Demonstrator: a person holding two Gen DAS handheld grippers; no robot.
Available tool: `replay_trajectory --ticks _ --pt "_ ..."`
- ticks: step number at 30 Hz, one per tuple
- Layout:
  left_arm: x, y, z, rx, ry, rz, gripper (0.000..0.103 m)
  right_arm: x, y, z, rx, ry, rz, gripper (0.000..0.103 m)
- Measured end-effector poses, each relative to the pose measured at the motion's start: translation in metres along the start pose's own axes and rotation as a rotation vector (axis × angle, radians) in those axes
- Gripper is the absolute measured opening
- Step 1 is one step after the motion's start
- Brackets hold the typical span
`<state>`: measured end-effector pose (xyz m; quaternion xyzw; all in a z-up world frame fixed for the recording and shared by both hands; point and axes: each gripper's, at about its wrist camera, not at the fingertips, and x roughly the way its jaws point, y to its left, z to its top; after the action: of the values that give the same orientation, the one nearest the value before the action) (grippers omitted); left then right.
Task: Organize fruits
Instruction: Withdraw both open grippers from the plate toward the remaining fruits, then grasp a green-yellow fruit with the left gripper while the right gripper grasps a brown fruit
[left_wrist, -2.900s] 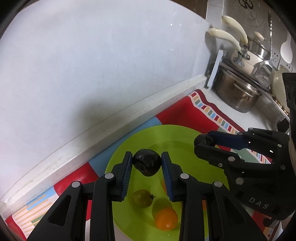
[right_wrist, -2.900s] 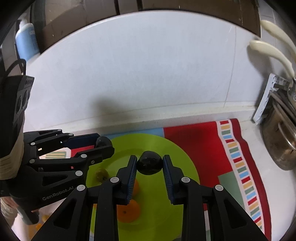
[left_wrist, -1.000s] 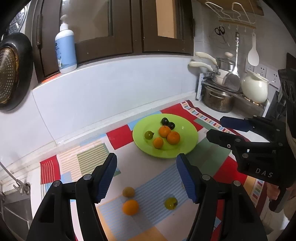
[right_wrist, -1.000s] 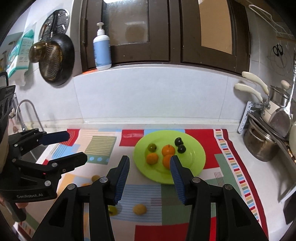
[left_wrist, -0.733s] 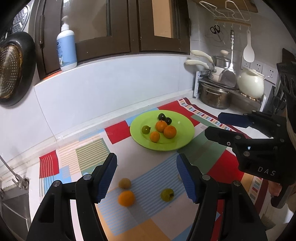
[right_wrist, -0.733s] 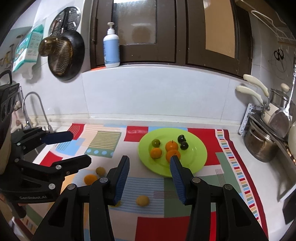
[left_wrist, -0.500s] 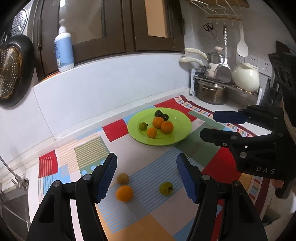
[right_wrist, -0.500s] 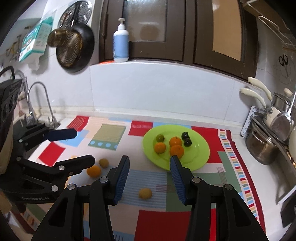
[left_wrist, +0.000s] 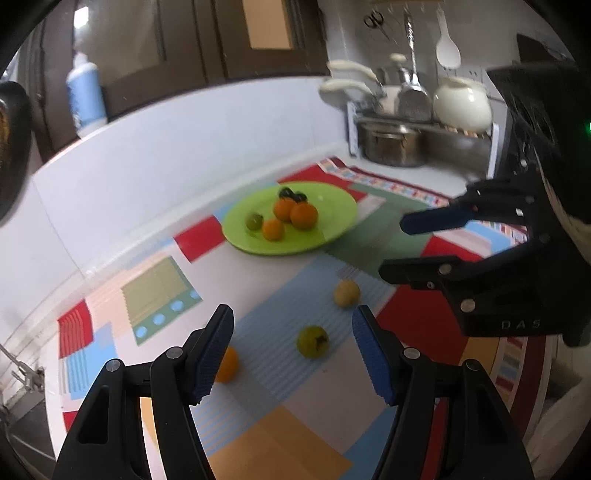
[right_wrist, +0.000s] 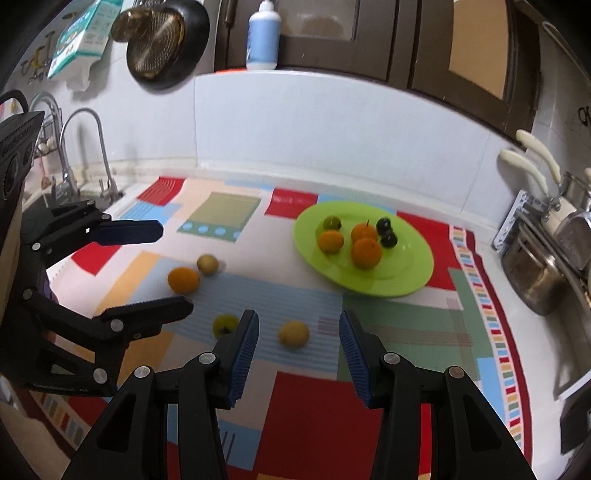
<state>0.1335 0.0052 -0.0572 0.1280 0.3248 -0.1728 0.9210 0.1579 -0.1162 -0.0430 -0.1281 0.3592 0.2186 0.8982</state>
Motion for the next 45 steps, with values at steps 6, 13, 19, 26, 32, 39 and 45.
replay_trajectory --ticks 6,13,19,26,32,39,45 --pt "0.023 -0.003 -0.011 0.008 0.069 -0.04 0.066 0.016 0.003 -0.008 -0.03 0.044 0.028 0.046" --pt "0.045 -0.003 -0.02 -0.008 0.135 -0.075 0.064 0.041 0.002 -0.016 -0.034 0.106 0.075 0.046" --pt "0.059 0.001 -0.02 -0.029 0.17 -0.11 0.054 0.061 -0.005 -0.019 0.001 0.152 0.118 0.046" --pt "0.071 0.002 -0.02 -0.052 0.199 -0.136 0.044 0.077 -0.011 -0.018 0.035 0.171 0.143 0.046" --pt "0.078 0.008 -0.019 -0.095 0.227 -0.151 0.028 0.087 -0.013 -0.018 0.064 0.181 0.16 0.041" --pt "0.076 0.018 -0.012 -0.155 0.219 -0.122 0.028 0.094 -0.015 -0.015 0.089 0.181 0.159 0.039" --pt "0.077 0.021 -0.007 -0.187 0.222 -0.097 0.028 0.099 -0.018 -0.017 0.12 0.192 0.161 0.034"
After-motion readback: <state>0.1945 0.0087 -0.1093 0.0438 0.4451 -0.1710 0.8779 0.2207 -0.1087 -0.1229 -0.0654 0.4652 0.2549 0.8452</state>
